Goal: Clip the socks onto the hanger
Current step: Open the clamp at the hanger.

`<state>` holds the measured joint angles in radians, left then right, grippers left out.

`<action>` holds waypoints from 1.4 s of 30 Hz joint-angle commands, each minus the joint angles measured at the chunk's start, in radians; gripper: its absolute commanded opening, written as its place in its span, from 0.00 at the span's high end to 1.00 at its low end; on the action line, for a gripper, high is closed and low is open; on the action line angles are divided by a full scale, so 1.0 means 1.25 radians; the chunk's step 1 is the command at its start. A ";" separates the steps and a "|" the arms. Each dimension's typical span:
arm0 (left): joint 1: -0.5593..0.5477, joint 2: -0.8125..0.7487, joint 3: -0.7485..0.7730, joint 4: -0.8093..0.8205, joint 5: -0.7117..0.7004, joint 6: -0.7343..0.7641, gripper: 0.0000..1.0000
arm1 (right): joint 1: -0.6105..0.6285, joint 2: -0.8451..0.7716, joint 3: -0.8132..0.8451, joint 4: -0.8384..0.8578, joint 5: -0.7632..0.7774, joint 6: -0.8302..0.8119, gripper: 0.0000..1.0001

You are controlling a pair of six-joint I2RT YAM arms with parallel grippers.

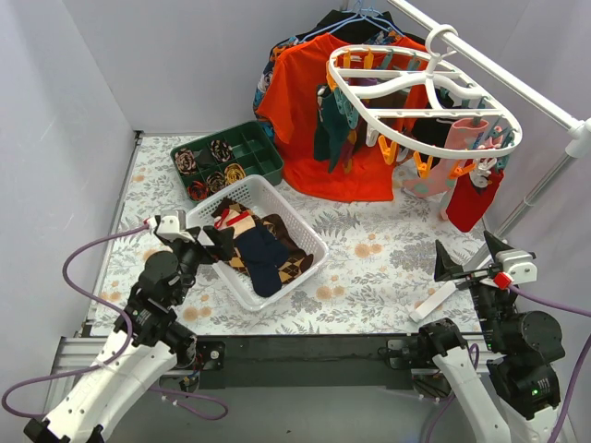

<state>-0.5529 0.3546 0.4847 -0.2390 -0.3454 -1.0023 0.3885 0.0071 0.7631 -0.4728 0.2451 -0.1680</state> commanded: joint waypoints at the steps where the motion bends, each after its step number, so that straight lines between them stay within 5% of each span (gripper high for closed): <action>1: 0.001 0.044 0.016 0.034 0.073 0.031 0.02 | 0.005 -0.023 0.028 0.017 0.019 -0.005 0.02; 14: 0.001 0.253 0.107 0.076 0.183 0.023 0.02 | 0.003 0.103 0.118 -0.016 0.031 0.037 0.02; 20: 0.001 0.313 0.120 0.097 0.199 0.031 0.02 | 0.005 0.269 0.257 -0.095 0.060 0.082 0.02; 32: 0.001 0.303 0.043 0.180 0.205 0.051 0.02 | 0.003 0.475 0.483 -0.195 0.220 0.127 0.02; 42: 0.001 0.285 0.047 0.183 0.225 0.053 0.02 | 0.005 0.586 0.550 -0.208 0.344 0.116 0.18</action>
<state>-0.5529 0.7399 0.5430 -0.0246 -0.0795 -0.9554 0.3885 0.6968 1.4178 -0.7330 0.6079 -0.0265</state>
